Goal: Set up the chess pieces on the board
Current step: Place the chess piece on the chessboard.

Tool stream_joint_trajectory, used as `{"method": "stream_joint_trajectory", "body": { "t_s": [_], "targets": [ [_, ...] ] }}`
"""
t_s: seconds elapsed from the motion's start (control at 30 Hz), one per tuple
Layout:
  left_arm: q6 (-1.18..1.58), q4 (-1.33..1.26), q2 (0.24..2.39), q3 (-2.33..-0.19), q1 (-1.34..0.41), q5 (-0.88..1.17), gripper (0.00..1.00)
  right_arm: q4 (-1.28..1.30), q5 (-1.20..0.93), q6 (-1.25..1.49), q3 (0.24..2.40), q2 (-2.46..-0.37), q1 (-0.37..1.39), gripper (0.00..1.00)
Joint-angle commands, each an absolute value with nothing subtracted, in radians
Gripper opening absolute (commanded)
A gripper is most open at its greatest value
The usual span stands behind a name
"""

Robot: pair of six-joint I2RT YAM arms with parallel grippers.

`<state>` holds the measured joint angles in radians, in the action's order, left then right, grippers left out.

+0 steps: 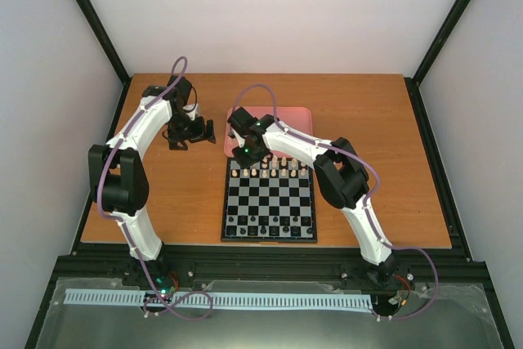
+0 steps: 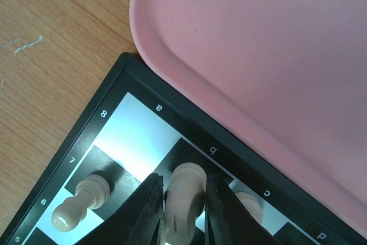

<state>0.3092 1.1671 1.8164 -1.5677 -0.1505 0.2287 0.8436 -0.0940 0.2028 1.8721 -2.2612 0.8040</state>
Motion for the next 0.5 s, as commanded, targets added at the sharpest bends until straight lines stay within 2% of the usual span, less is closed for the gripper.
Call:
{"method": "stream_joint_trajectory", "body": {
  "t_s": [0.0, 0.47],
  "targets": [
    [0.316, 1.156, 1.791, -1.575, -0.146, 0.230, 1.00, 0.844, -0.105, 0.196, 1.901, -2.259, 0.816, 0.24],
    [0.317, 1.157, 1.785, -1.577, -0.145, 0.232, 1.00, 0.853, -0.095, 0.191, 1.946, -2.173, 0.827, 0.33]
  ]
}}
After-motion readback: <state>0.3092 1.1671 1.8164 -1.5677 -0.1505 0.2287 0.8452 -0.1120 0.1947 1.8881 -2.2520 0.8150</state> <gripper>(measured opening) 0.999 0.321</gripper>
